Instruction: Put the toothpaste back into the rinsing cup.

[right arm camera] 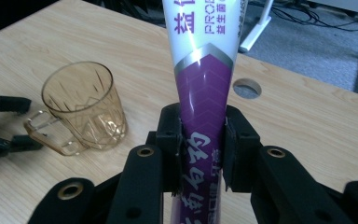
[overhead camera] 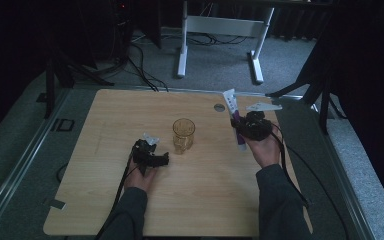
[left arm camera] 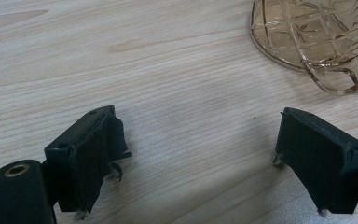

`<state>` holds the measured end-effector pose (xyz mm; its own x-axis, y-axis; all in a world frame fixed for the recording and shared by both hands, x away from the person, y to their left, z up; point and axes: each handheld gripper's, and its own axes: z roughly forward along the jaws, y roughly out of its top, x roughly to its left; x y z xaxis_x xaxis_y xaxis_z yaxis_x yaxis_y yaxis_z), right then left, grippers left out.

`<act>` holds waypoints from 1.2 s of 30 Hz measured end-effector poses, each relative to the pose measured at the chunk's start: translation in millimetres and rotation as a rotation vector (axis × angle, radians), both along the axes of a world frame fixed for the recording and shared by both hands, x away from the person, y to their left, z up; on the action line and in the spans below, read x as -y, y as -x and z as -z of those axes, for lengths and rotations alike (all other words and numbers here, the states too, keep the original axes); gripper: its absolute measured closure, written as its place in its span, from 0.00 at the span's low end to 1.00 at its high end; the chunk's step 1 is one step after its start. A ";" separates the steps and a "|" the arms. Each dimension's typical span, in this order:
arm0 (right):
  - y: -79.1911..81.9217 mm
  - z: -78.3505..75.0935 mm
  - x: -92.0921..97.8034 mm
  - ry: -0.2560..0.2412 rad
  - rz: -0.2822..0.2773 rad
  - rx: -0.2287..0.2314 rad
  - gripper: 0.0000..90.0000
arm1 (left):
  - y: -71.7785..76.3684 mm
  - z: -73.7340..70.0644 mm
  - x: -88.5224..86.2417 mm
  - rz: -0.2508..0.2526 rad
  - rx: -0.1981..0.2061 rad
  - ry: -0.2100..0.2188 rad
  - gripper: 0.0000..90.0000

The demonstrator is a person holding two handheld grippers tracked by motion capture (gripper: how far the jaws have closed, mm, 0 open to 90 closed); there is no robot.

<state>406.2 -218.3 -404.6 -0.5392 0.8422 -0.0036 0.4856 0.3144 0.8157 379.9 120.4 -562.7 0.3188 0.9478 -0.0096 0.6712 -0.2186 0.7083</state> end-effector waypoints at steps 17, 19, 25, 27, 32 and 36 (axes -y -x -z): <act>-3.0 -6.6 -18.6 -0.003 -0.049 0.048 0.80 | 0.0 -0.1 -0.1 0.001 0.000 -0.002 0.14; -3.7 -7.0 -20.4 -0.004 -0.051 0.052 0.80 | 0.0 -0.1 -0.1 0.001 0.000 -0.001 0.14; -4.7 -9.7 -26.5 -0.015 -0.059 0.070 0.80 | 0.0 -0.1 -0.2 0.002 -0.001 -0.003 0.14; -4.8 -10.5 -28.8 -0.018 -0.059 0.079 0.80 | 0.0 -0.1 -0.2 0.002 -0.001 -0.003 0.14; -6.1 -10.0 -30.5 -0.030 -0.060 0.083 0.80 | -0.1 0.0 -0.1 0.001 0.000 -0.002 0.14; -7.0 -10.1 -33.5 -0.029 -0.066 0.092 0.80 | -0.1 0.0 -0.1 0.000 0.000 -0.002 0.14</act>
